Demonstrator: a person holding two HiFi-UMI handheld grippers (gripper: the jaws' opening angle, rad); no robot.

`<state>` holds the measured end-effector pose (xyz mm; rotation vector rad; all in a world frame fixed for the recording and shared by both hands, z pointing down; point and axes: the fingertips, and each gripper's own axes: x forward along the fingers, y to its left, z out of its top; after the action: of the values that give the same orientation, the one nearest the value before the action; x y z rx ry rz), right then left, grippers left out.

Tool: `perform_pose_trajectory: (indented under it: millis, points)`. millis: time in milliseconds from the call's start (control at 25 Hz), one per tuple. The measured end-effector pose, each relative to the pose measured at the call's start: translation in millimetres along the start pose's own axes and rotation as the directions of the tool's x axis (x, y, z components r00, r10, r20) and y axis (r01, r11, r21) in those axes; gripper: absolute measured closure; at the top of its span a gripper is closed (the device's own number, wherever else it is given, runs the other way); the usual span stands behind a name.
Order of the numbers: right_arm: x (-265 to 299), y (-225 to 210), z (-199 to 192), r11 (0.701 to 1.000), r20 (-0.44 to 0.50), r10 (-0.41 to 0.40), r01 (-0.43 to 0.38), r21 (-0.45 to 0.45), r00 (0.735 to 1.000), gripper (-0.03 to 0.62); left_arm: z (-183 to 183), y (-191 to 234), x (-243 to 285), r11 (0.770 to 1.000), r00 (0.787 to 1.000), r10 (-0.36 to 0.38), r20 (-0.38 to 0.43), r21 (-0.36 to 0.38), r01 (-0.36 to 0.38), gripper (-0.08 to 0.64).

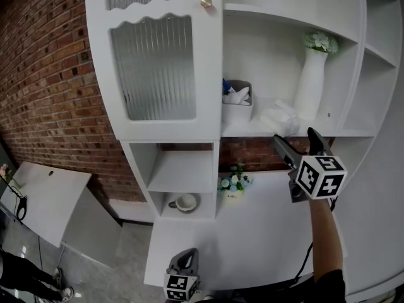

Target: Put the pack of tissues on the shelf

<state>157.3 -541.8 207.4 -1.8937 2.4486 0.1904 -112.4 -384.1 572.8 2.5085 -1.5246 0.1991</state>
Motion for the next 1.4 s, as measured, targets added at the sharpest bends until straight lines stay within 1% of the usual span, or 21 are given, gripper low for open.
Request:
perform_pose_trajectory:
  millis: [160, 360, 480, 560, 640, 760, 1000, 1120, 1160, 1280, 1400]
  points:
    - [-14.9, 0.2, -3.8, 1.0, 0.004, 0.008, -0.008, -0.006, 1.0, 0.107, -0.4, -3.9, -4.0, 1.0, 1.0, -0.006, -0.001, 0.001, 0.006, 0.549]
    - [-34.2, 5.1, -11.9, 0.998, -0.002, 0.004, -0.004, -0.065, 1.0, 0.109, -2.2, -13.2, -4.5, 0.999, 1.0, -0.027, -0.009, 0.025, 0.027, 0.549]
    - [-48.8, 8.5, -18.7, 0.999, 0.012, 0.009, -0.009, -0.043, 1.0, 0.109, -1.1, -17.7, -5.2, 0.999, 0.999, -0.042, -0.002, 0.017, 0.042, 0.549]
    - [-58.7, 10.4, -24.1, 0.999, 0.022, 0.008, -0.008, -0.038, 1.0, 0.109, 0.6, -22.2, -5.0, 0.997, 0.998, -0.07, 0.001, 0.013, 0.07, 0.549]
    - [-69.5, 10.3, -31.3, 0.999, 0.032, -0.007, 0.009, -0.049, 0.999, 0.109, 2.7, -27.2, -4.1, 0.995, 0.996, -0.094, 0.004, 0.023, 0.094, 0.549]
    - [-84.0, 14.7, -49.3, 0.998, 0.019, -0.008, 0.009, -0.06, 1.0, 0.11, 4.6, -30.2, -3.3, 0.994, 0.995, -0.101, 0.008, 0.043, 0.1, 0.549]
    - [-99.9, 23.5, -80.2, 0.999, -0.02, 0.018, -0.018, -0.03, 1.0, 0.11, 9.1, -33.4, -1.1, 0.994, 0.995, -0.098, 0.032, 0.042, 0.096, 0.549]
    - [-104.7, 28.8, -93.4, 0.999, -0.039, 0.028, -0.029, -0.022, 0.999, 0.11, 10.6, -35.1, -0.2, 0.995, 0.994, -0.099, 0.046, 0.009, 0.099, 0.549]
    - [-106.5, 28.8, -98.1, 1.0, -0.043, 0.027, -0.028, -0.013, 0.999, 0.11, 11.9, -36.6, 0.6, 0.995, 0.993, -0.102, 0.05, 0.005, 0.102, 0.549]
    - [-115.4, 27.0, -118.9, 1.0, -0.062, 0.014, -0.013, 0.027, 0.998, 0.11, 16.2, -41.6, 1.0, 0.994, 0.992, -0.11, 0.055, 0.022, 0.109, 0.549]
    - [-124.1, 31.3, -140.4, 0.999, -0.096, 0.018, -0.014, 0.047, 0.995, 0.11, 20.7, -42.0, -0.2, 0.994, 0.991, -0.112, 0.071, 0.016, 0.111, 0.549]
